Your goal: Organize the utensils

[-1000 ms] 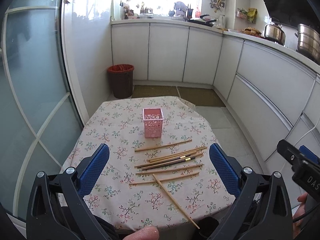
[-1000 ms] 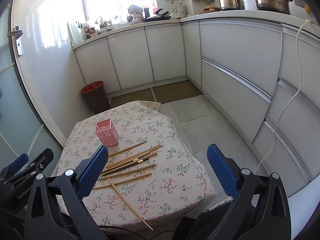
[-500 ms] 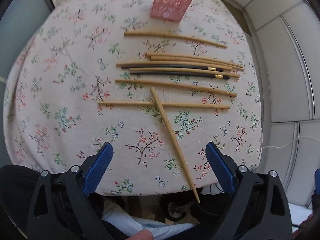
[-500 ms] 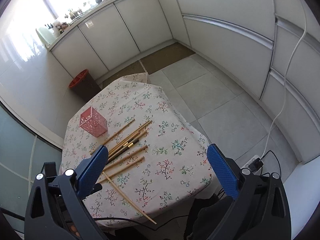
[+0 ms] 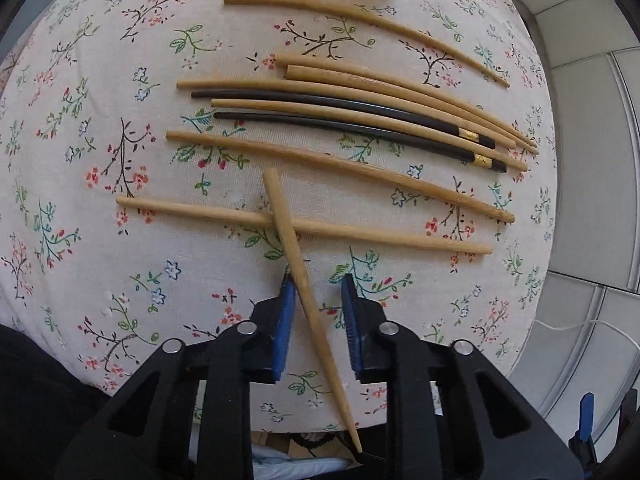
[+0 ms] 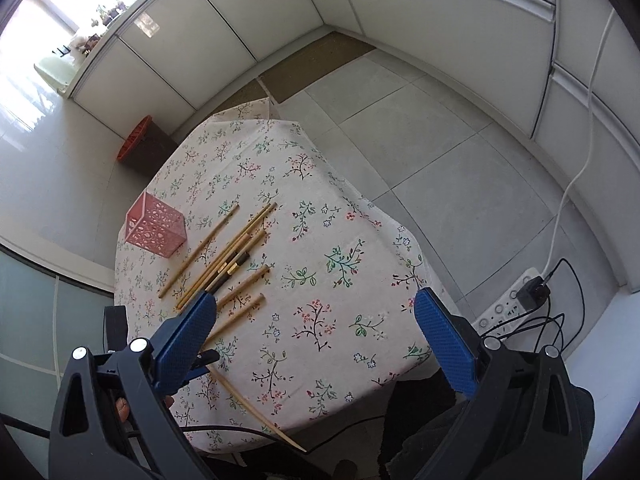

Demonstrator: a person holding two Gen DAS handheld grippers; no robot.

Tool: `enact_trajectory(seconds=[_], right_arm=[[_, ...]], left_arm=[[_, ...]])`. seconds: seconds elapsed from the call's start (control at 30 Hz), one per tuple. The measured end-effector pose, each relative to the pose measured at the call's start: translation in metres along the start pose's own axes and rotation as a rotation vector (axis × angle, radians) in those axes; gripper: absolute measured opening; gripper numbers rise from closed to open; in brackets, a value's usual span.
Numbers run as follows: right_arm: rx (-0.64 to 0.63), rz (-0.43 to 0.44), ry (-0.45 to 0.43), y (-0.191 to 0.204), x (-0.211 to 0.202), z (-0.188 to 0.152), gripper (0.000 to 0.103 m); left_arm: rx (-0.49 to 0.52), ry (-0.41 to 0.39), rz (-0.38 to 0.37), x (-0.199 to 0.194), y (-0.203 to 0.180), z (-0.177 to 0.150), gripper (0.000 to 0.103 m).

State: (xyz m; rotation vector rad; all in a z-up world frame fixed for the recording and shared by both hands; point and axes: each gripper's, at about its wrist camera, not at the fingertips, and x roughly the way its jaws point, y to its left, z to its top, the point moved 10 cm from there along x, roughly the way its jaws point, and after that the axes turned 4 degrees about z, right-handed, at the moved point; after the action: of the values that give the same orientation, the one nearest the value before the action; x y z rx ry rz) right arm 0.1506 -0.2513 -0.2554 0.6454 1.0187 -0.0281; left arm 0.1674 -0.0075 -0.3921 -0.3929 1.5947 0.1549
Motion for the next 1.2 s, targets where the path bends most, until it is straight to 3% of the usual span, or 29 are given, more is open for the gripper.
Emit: enact_trajectory(seconds=[0.17, 0.33, 0.43, 0.57, 0.67, 0.8, 1.1, 1.2], right_arm=[[0.052, 0.006, 0.082, -0.001, 0.027, -0.011, 0.096], [0.260, 0.062, 0.263, 0.011, 0.079, -0.043, 0.095], [0.326, 0.025, 0.358, 0.021, 0.110, -0.063, 0.082], [0.421, -0.021, 0.419, 0.040, 0.144, -0.083, 0.070], [0.486, -0.076, 0.404, 0.049, 0.160, -0.088, 0.068], [0.502, -0.155, 0.350, 0.059, 0.170, -0.079, 0.067], [0.445, -0.366, 0.264, 0.079, 0.189, -0.070, 0.064], [0.411, -0.436, 0.248, 0.083, 0.187, -0.073, 0.050]], left_arm=[[0.045, -0.027, -0.004, -0.006, 0.005, 0.004, 0.007], [0.101, -0.088, -0.062, -0.025, 0.018, 0.002, 0.006], [0.133, -0.133, -0.121, -0.056, 0.036, -0.001, 0.006], [0.159, -0.293, -0.179, -0.117, 0.054, 0.008, 0.006], [0.189, -0.434, -0.185, -0.160, 0.070, 0.014, 0.006], [0.198, -0.537, -0.207, -0.189, 0.076, 0.013, 0.006], [0.180, -0.615, -0.258, -0.209, 0.076, 0.018, 0.006], [0.171, -0.628, -0.262, -0.215, 0.079, 0.018, 0.006]])
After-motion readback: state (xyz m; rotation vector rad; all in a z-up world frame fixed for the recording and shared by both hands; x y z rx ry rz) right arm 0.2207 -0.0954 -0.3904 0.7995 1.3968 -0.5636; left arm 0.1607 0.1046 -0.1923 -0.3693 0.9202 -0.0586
